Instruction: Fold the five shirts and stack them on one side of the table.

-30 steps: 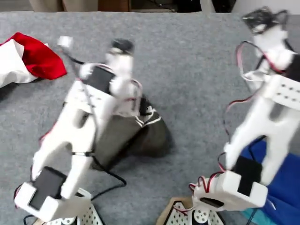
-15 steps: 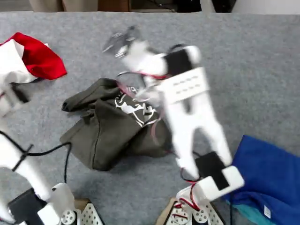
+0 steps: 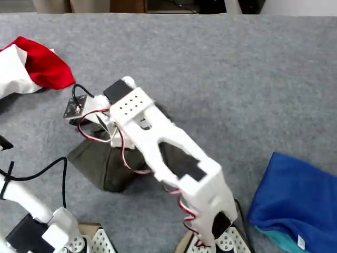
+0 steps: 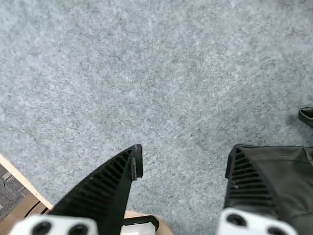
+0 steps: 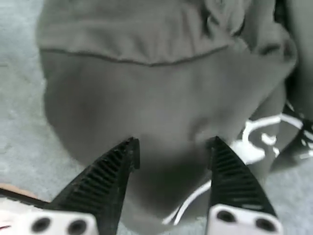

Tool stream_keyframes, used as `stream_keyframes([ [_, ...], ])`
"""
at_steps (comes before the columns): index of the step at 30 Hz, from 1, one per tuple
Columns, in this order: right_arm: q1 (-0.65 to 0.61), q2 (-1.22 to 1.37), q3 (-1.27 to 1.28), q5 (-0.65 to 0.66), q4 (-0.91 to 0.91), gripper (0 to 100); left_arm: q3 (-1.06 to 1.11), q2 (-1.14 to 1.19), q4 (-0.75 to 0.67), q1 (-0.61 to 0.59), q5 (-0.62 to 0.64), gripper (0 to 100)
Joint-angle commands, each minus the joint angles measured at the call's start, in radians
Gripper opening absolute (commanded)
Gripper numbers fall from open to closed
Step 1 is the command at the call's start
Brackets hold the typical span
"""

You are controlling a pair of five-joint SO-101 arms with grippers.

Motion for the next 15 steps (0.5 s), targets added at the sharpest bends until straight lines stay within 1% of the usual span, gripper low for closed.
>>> stream_keyframes([
  [1,0.081,0.117,-0.143,-0.009,-0.009,14.1,-0.003,-0.033,-0.014,-0.008,-0.005,28],
  [4,0.166,0.234,-0.263,-0.011,-0.002,0.1,-0.003,-0.033,-0.014,-0.008,-0.005,28],
  [6,0.228,0.285,-0.351,-0.014,0.035,1.6,-0.003,-0.033,-0.014,-0.008,-0.005,28],
  [8,0.291,0.312,-0.447,-0.041,0.066,0.3,-0.003,-0.033,-0.014,-0.008,-0.005,28],
  [11,0.41,0.312,-0.556,-0.078,0.071,0.5,-0.003,-0.033,-0.014,-0.006,-0.005,28],
  [15,0.564,0.317,-0.625,-0.075,0.069,0.5,-0.003,-0.033,-0.014,-0.006,-0.005,28],
])
